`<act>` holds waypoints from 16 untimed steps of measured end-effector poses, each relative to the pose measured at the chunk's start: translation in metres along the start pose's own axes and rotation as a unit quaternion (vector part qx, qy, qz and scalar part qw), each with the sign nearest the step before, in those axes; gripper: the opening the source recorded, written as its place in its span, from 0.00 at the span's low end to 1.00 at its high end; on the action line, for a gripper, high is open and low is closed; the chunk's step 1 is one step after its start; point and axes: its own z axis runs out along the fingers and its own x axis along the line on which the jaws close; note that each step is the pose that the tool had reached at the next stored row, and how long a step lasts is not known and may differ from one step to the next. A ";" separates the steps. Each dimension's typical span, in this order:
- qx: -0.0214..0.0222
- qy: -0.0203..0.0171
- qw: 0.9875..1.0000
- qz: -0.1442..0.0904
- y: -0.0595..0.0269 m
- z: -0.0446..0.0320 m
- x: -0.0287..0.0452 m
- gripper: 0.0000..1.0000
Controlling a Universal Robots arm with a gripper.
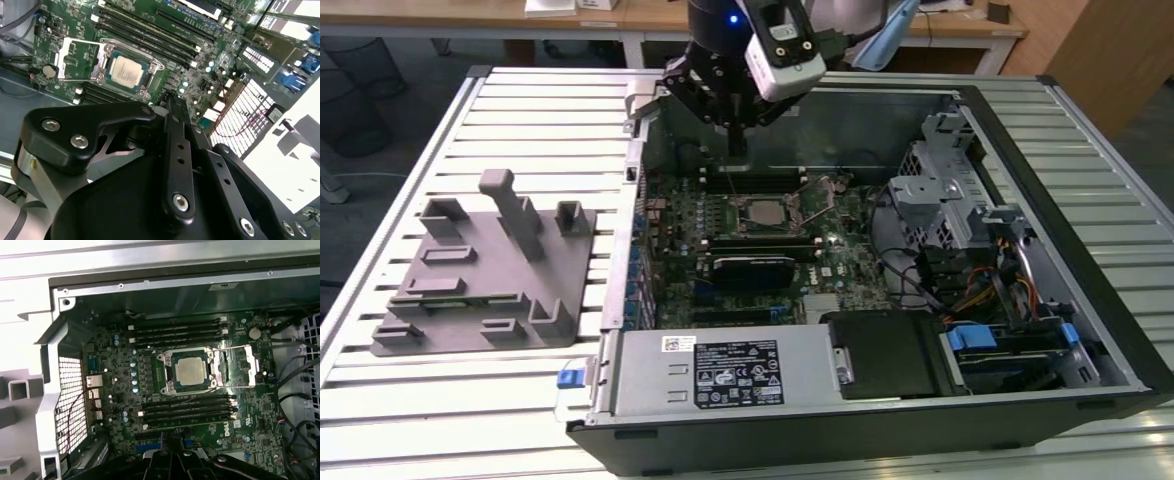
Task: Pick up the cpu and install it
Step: 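Close the cpu cover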
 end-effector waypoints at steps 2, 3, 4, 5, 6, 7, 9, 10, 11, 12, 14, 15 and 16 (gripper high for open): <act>0.000 0.000 1.000 0.000 0.0000 0.0001 -0.0002 0.11; 0.000 0.000 1.000 0.000 0.0002 0.0006 -0.0016 0.11; 0.000 0.000 1.000 0.000 0.0007 0.0016 -0.0045 0.11; 0.000 0.001 1.000 0.000 0.0017 0.0030 -0.0087 0.11; 0.000 0.002 1.000 0.000 0.0029 0.0047 -0.0131 0.11; 0.000 0.003 1.000 0.000 0.0041 0.0067 -0.0173 0.11; 0.000 0.003 1.000 0.001 0.0052 0.0105 -0.0214 0.11; 0.000 0.003 1.000 0.004 0.0052 0.0125 -0.0220 0.11; 0.001 0.002 1.000 0.011 0.0052 0.0142 -0.0220 0.11; 0.001 0.002 1.000 0.018 0.0051 0.0160 -0.0221 0.11; 0.001 0.001 0.999 0.032 0.0050 0.0196 -0.0221 0.11; 0.001 0.001 0.999 0.038 0.0049 0.0214 -0.0226 0.11; 0.001 0.001 0.999 0.041 0.0050 0.0233 -0.0235 0.11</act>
